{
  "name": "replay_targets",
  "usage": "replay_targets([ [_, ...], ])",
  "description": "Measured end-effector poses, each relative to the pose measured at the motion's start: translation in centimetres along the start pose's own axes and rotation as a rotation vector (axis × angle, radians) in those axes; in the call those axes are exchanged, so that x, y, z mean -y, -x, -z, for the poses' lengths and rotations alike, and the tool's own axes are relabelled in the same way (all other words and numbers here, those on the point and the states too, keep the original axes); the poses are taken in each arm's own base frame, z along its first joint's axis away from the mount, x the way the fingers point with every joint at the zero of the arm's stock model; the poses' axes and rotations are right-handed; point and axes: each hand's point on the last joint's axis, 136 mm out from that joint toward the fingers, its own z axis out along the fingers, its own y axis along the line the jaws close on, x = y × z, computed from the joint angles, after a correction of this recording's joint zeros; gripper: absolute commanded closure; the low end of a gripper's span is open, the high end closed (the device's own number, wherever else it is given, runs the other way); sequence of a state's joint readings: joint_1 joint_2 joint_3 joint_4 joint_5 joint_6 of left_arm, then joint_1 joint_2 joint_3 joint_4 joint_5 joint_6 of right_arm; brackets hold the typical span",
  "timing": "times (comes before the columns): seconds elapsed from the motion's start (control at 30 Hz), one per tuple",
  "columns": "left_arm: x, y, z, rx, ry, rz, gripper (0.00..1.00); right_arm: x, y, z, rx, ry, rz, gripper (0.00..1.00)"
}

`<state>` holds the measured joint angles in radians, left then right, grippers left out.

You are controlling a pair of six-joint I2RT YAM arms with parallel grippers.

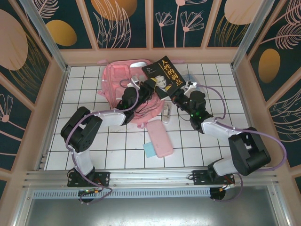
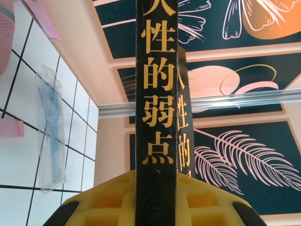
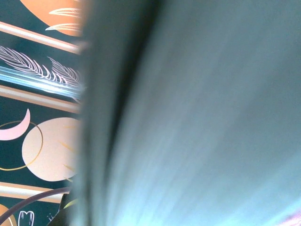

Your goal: Pack the student bag

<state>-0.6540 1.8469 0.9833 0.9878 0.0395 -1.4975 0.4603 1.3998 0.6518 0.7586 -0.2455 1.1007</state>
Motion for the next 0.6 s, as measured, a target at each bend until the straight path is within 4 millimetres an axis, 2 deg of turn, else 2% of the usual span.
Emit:
replay_targets([
  [0.03,-0.2,-0.3,0.1,-0.017,0.013,-0.024,0.35,0.2,0.0,0.1,-0.001,-0.01,0.008,1.0],
  [0.1,-0.2,-1.3,0.4,-0.064,0.038,-0.085,0.29,0.9,0.7,0.6,0.013,-0.049,0.024,1.0],
  [0.23,0.2,-2.5,1.8,-0.14,0.115,-0.269,0.28,2.5,3.1,2.5,0.067,-0.152,0.065,1.0],
  [0.33,0.8,-2.3,2.5,-0.173,0.179,-0.453,0.27,3.1,4.9,4.2,0.1,-0.2,0.096,1.0],
  [0.43,1.0,-1.5,2.0,-0.208,0.276,-0.666,0.27,3.5,6.1,5.6,0.11,-0.234,0.118,1.0],
  [0.53,1.1,-0.3,1.7,-0.233,0.371,-0.872,0.27,4.6,6.3,6.6,0.091,-0.289,0.138,1.0],
  [0.6,0.4,0.2,2.1,-0.269,0.426,-0.986,0.26,5.4,5.8,7.0,0.065,-0.325,0.149,1.0],
])
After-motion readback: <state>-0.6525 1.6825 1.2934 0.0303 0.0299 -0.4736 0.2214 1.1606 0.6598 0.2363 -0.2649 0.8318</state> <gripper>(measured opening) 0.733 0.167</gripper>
